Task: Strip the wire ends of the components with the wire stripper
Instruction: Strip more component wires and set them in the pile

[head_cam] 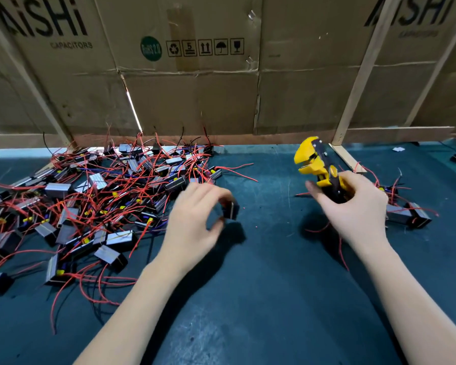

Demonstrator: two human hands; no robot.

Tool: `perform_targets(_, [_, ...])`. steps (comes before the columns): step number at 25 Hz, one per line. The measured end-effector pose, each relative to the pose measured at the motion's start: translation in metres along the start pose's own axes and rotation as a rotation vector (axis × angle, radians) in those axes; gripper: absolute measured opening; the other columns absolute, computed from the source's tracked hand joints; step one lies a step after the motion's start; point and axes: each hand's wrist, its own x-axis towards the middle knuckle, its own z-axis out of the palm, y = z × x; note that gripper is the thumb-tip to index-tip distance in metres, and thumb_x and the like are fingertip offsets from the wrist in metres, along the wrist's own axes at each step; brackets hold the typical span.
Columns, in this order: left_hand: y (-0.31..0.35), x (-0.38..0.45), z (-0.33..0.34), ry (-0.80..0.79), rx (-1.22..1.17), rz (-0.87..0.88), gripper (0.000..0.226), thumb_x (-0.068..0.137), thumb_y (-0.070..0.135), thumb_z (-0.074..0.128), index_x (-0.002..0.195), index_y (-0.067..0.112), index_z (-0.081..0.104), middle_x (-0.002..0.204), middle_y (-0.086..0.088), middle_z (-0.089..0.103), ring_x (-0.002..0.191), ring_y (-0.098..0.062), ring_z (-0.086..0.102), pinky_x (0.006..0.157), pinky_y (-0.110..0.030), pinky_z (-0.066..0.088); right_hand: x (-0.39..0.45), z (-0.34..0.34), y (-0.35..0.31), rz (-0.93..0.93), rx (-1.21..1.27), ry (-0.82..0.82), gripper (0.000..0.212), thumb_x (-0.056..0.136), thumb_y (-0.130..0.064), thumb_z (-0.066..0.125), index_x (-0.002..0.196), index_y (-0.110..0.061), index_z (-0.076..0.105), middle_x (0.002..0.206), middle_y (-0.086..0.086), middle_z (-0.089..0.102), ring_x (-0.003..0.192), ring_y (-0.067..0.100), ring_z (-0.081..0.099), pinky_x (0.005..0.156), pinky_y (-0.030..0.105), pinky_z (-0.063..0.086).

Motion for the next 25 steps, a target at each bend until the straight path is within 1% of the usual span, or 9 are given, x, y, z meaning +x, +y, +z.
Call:
perform_targets(3, [0.018, -0.004, 0.01, -0.267, -0.184, 0.013, 0.043, 0.065, -0.012, 0.053, 0.101, 0.011, 0.063, 0.1, 0.002, 0.061, 0.095, -0.017, 0.056, 0.086, -0.029, 0.047, -0.008, 0.008, -0.015, 0.095, 0.38, -0.198, 0.044, 0.071, -0.063, 0.068, 0.075, -0.019, 0.068, 0.069, 0.005, 0.064, 0.065, 0.021, 0.054, 0.068, 0.023, 0.045])
perform_targets(6, [0.014, -0.003, 0.009, -0.241, -0.362, -0.132, 0.03, 0.069, -0.003, 0.046, 0.084, 0.01, 0.068, 0.089, 0.003, 0.066, 0.087, -0.011, 0.062, 0.082, -0.024, 0.047, -0.016, 0.016, -0.021, 0.137, 0.501, -0.392, 0.046, 0.073, -0.061, 0.073, 0.082, -0.015, 0.074, 0.079, 0.013, 0.073, 0.08, 0.035, 0.067, 0.085, 0.049, 0.053])
perform_targets(8, [0.011, -0.004, 0.008, -0.171, -0.374, -0.244, 0.014, 0.079, 0.009, 0.053, 0.076, 0.012, 0.067, 0.081, 0.005, 0.065, 0.079, -0.008, 0.062, 0.077, -0.024, 0.047, -0.018, 0.019, -0.024, 0.157, 0.502, -0.436, 0.043, 0.071, -0.056, 0.069, 0.084, -0.016, 0.076, 0.081, 0.009, 0.075, 0.079, 0.026, 0.071, 0.085, 0.045, 0.055])
perform_targets(10, [0.013, -0.007, 0.013, -0.138, -0.322, -0.332, 0.003, 0.085, 0.016, 0.067, 0.086, 0.015, 0.065, 0.085, 0.005, 0.064, 0.078, -0.01, 0.06, 0.076, -0.023, 0.047, -0.016, 0.016, -0.023, 0.212, 0.516, -0.492, 0.04, 0.069, -0.056, 0.071, 0.087, -0.02, 0.077, 0.086, 0.002, 0.076, 0.081, 0.015, 0.073, 0.083, 0.034, 0.054])
perform_targets(13, [0.02, -0.009, 0.02, -0.189, -0.43, -0.511, 0.028, 0.085, 0.011, 0.07, 0.111, 0.018, 0.064, 0.1, 0.004, 0.065, 0.081, -0.009, 0.061, 0.078, -0.017, 0.046, -0.008, 0.005, -0.016, 0.317, 0.568, -0.712, 0.051, 0.064, -0.057, 0.072, 0.105, -0.026, 0.073, 0.101, -0.001, 0.075, 0.096, 0.012, 0.071, 0.082, 0.025, 0.049])
perform_targets(16, [0.021, -0.007, 0.022, -0.231, -0.484, -0.538, 0.021, 0.085, 0.005, 0.066, 0.098, 0.021, 0.071, 0.088, 0.006, 0.068, 0.072, -0.003, 0.059, 0.071, -0.014, 0.045, -0.004, -0.002, -0.012, 0.326, 0.553, -0.882, 0.06, 0.064, -0.059, 0.069, 0.116, -0.029, 0.069, 0.105, 0.0, 0.074, 0.106, 0.014, 0.067, 0.092, 0.03, 0.048])
perform_targets(20, [0.021, -0.008, 0.02, -0.259, -0.536, -0.506, 0.01, 0.09, 0.012, 0.066, 0.083, 0.017, 0.071, 0.076, 0.003, 0.071, 0.066, -0.003, 0.06, 0.067, -0.018, 0.048, -0.009, 0.006, -0.015, 0.351, 0.477, -0.774, 0.067, 0.062, -0.073, 0.061, 0.097, -0.017, 0.072, 0.09, 0.002, 0.074, 0.094, 0.021, 0.069, 0.095, 0.039, 0.047])
perform_targets(23, [0.018, -0.008, 0.02, -0.22, -0.571, -0.502, 0.007, 0.09, 0.013, 0.068, 0.086, 0.016, 0.073, 0.076, 0.001, 0.072, 0.067, -0.006, 0.062, 0.068, -0.02, 0.048, -0.012, 0.012, -0.015, 0.379, 0.499, -0.568, 0.061, 0.067, -0.067, 0.064, 0.079, -0.008, 0.066, 0.07, 0.003, 0.064, 0.068, 0.018, 0.063, 0.079, 0.036, 0.051])
perform_targets(25, [0.016, -0.007, 0.02, -0.187, -0.606, -0.524, 0.006, 0.09, 0.013, 0.068, 0.089, 0.016, 0.072, 0.071, 0.0, 0.07, 0.063, -0.007, 0.06, 0.064, -0.018, 0.047, -0.009, 0.01, -0.008, 0.278, 0.236, -0.409, 0.061, 0.075, -0.065, 0.064, 0.07, -0.005, 0.056, 0.06, -0.001, 0.055, 0.059, 0.015, 0.052, 0.066, 0.028, 0.043])
